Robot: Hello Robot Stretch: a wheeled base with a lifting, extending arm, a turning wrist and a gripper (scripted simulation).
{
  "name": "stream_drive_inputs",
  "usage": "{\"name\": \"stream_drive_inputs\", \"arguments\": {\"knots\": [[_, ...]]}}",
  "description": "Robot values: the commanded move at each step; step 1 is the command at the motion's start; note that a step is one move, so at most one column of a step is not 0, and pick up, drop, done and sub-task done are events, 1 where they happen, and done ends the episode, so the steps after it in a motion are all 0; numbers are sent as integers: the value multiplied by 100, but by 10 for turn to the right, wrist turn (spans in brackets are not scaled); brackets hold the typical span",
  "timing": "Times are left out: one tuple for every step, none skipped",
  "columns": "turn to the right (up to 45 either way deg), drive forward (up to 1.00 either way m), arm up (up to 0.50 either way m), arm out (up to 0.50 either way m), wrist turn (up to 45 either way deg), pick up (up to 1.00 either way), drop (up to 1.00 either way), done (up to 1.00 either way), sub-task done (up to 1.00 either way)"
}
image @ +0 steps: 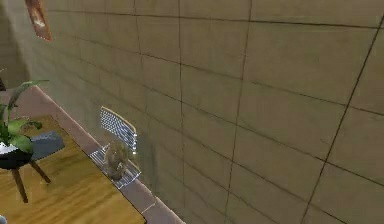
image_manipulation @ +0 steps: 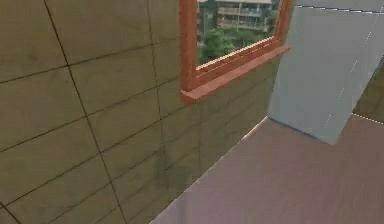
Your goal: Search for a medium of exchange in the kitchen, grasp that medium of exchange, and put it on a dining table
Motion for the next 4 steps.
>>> {"name": "stream_drive_inputs", "arguments": {"knots": [[0, 50, 0, 0, 0, 0, 0, 0, 0], [-450, 0, 0, 0, 0, 0, 0, 0, 0], [-450, 0, 0, 0, 0, 0, 0, 0, 0], [-390, 0, 0, 0, 0, 0, 0, 0, 0]]}}
